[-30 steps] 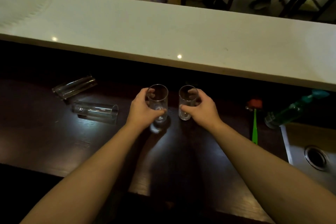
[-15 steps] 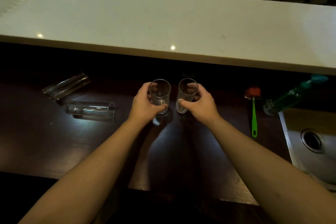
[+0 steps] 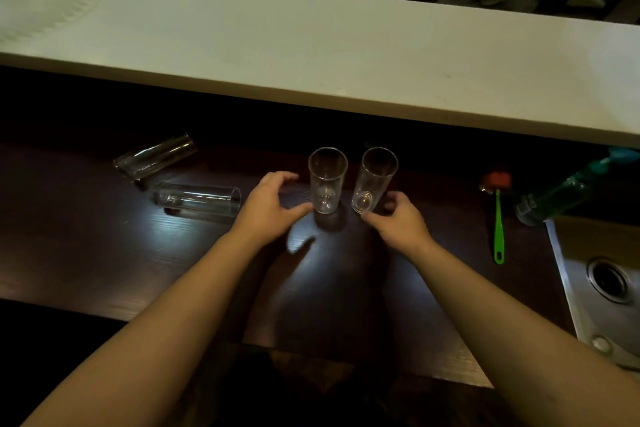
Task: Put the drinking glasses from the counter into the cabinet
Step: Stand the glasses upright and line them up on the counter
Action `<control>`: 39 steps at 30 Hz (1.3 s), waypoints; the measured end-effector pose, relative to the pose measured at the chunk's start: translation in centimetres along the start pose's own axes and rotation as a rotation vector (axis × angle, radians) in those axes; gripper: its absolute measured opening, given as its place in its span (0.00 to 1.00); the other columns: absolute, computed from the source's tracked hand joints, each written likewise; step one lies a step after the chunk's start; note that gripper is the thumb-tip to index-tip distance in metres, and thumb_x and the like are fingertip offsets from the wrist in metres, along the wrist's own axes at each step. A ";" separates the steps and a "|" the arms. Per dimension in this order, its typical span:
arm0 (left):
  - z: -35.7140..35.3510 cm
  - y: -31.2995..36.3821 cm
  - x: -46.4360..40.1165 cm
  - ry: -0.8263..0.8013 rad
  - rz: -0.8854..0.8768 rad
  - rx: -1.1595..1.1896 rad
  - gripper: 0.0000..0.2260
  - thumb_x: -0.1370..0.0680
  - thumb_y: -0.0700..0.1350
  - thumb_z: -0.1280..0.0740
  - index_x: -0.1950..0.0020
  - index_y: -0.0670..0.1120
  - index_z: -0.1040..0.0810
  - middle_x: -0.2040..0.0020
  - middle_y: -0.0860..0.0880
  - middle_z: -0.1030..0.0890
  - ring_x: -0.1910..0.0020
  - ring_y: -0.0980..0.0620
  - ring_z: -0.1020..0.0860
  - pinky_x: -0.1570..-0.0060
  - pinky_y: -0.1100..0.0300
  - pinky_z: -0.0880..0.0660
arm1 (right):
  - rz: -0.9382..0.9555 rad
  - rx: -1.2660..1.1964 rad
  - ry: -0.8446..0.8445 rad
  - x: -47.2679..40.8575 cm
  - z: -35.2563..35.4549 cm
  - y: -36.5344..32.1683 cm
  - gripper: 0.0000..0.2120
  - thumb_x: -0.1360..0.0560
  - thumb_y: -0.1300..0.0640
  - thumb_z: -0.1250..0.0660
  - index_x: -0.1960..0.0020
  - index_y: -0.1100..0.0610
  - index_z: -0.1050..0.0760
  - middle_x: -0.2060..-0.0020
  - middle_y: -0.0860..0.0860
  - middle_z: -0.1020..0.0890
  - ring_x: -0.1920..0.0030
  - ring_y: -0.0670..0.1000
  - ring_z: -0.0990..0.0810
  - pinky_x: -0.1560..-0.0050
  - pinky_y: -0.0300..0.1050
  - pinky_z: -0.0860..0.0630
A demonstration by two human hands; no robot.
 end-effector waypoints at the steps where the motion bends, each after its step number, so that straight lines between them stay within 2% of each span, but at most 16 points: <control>1: 1.0 -0.4 0.6 0.002 -0.019 -0.033 0.28 0.35 0.65 0.29 0.38 0.57 0.25 0.45 0.60 0.26 0.46 0.60 0.23 0.43 0.60 0.25 | -0.020 0.055 0.008 0.7 -0.4 0.4 0.33 0.33 0.45 0.22 0.33 0.54 0.29 0.45 0.48 0.20 0.45 0.52 0.19 0.46 0.47 0.22; 3: 3.3 -1.5 1.8 0.020 -0.051 -0.091 0.23 0.33 0.64 0.30 0.41 0.55 0.23 0.47 0.59 0.25 0.48 0.58 0.23 0.44 0.61 0.26 | -0.031 0.128 -0.002 2.1 -1.7 0.7 0.22 0.31 0.46 0.24 0.42 0.51 0.25 0.54 0.45 0.20 0.48 0.54 0.17 0.52 0.44 0.24; 5: 5.6 -2.8 2.6 0.045 -0.052 -0.130 0.19 0.31 0.58 0.27 0.43 0.53 0.21 0.49 0.56 0.24 0.49 0.56 0.23 0.46 0.60 0.25 | -0.027 0.204 -0.047 3.3 -3.4 0.4 0.14 0.30 0.46 0.25 0.49 0.49 0.24 0.57 0.47 0.18 0.50 0.53 0.17 0.55 0.40 0.28; 8: 9.7 -5.1 3.3 0.115 -0.010 -0.199 0.14 0.29 0.50 0.24 0.45 0.50 0.20 0.50 0.52 0.21 0.48 0.51 0.22 0.45 0.55 0.25 | 0.030 0.273 -0.137 4.7 -6.8 -1.8 0.11 0.29 0.46 0.26 0.51 0.48 0.23 0.57 0.46 0.17 0.53 0.50 0.18 0.56 0.39 0.29; 11: 14.1 -7.8 3.3 0.186 0.087 -0.284 0.15 0.28 0.49 0.24 0.44 0.46 0.19 0.46 0.47 0.20 0.43 0.45 0.24 0.40 0.53 0.28 | 0.122 0.290 -0.210 5.6 -10.5 -5.6 0.17 0.28 0.46 0.26 0.42 0.50 0.22 0.53 0.45 0.18 0.55 0.45 0.19 0.57 0.36 0.28; 14: 18.0 -10.7 2.4 0.230 0.228 -0.343 0.19 0.27 0.51 0.26 0.40 0.45 0.21 0.42 0.45 0.21 0.39 0.42 0.27 0.38 0.51 0.29 | 0.266 0.343 -0.257 6.0 -13.9 -9.9 0.23 0.28 0.46 0.27 0.36 0.52 0.25 0.42 0.49 0.21 0.43 0.50 0.21 0.47 0.42 0.27; 17: 21.0 -13.4 0.9 0.227 0.297 -0.400 0.24 0.28 0.53 0.26 0.36 0.45 0.24 0.40 0.43 0.23 0.39 0.40 0.29 0.39 0.48 0.29 | 0.382 0.399 -0.272 6.0 -16.9 -13.9 0.28 0.27 0.44 0.27 0.31 0.50 0.30 0.36 0.50 0.27 0.37 0.52 0.25 0.39 0.48 0.26; 21: 22.8 -16.2 -2.3 0.127 0.274 -0.487 0.30 0.28 0.52 0.26 0.29 0.44 0.29 0.34 0.43 0.27 0.35 0.40 0.31 0.37 0.46 0.30 | 0.464 0.449 -0.266 5.0 -20.3 -17.9 0.38 0.29 0.42 0.25 0.25 0.49 0.37 0.30 0.49 0.34 0.29 0.53 0.34 0.32 0.51 0.29; 25: 22.6 -17.8 -5.9 -0.002 0.181 -0.594 0.36 0.29 0.56 0.26 0.26 0.44 0.33 0.32 0.44 0.29 0.33 0.41 0.32 0.37 0.43 0.28 | 0.453 0.536 -0.310 3.3 -23.2 -19.6 0.45 0.30 0.41 0.24 0.21 0.49 0.42 0.25 0.49 0.38 0.26 0.54 0.37 0.29 0.52 0.31; 32: 20.9 -18.9 -9.8 -0.137 0.058 -0.804 0.39 0.32 0.65 0.29 0.27 0.49 0.34 0.34 0.45 0.26 0.36 0.41 0.28 0.43 0.44 0.28 | 0.400 0.643 -0.327 1.7 -26.0 -19.4 0.46 0.33 0.43 0.22 0.22 0.51 0.41 0.29 0.52 0.31 0.29 0.55 0.33 0.29 0.52 0.32; 36: 20.7 -19.4 -10.6 -0.156 0.054 -0.811 0.38 0.33 0.63 0.26 0.28 0.49 0.32 0.35 0.45 0.25 0.36 0.42 0.27 0.44 0.44 0.27 | 0.426 0.681 -0.288 1.4 -26.6 -19.1 0.34 0.33 0.45 0.23 0.31 0.50 0.31 0.36 0.52 0.25 0.35 0.55 0.29 0.36 0.47 0.30; 39: 20.9 -19.5 -10.6 -0.176 0.080 -0.707 0.38 0.33 0.59 0.24 0.27 0.47 0.32 0.33 0.44 0.26 0.35 0.41 0.28 0.40 0.42 0.26 | 0.397 0.619 -0.286 1.5 -26.5 -19.0 0.35 0.36 0.44 0.20 0.34 0.48 0.31 0.39 0.50 0.23 0.38 0.53 0.26 0.39 0.47 0.28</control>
Point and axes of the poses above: each hand's wrist, its own x-axis away from the middle knuckle, its own z-axis out of the back of the hand, y = z × x, the point moved 5 cm from there along -x, towards the middle knuckle
